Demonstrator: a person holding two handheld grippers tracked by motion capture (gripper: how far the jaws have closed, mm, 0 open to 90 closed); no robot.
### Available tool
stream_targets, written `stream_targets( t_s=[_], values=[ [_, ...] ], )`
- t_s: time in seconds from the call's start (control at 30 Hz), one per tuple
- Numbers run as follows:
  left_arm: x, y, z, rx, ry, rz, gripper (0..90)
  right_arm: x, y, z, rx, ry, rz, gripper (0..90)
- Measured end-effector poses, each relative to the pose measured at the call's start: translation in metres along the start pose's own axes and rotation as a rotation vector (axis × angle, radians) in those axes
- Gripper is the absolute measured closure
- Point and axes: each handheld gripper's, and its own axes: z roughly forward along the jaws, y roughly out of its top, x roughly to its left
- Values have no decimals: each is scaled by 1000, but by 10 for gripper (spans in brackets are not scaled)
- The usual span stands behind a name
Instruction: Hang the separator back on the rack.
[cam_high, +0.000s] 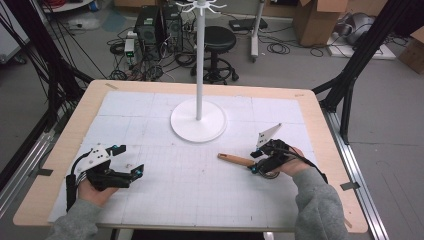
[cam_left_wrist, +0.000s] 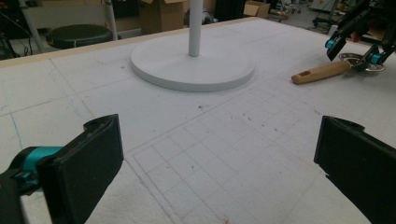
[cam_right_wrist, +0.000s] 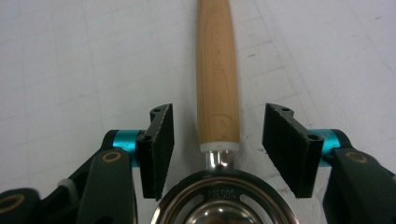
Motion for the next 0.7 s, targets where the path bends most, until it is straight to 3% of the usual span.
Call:
stream_targets(
  t_s=[0.7],
  values=[
    [0, 0, 0, -3, -8, -1, 18, 2, 5, 5, 92, -15, -44, 589]
  ],
)
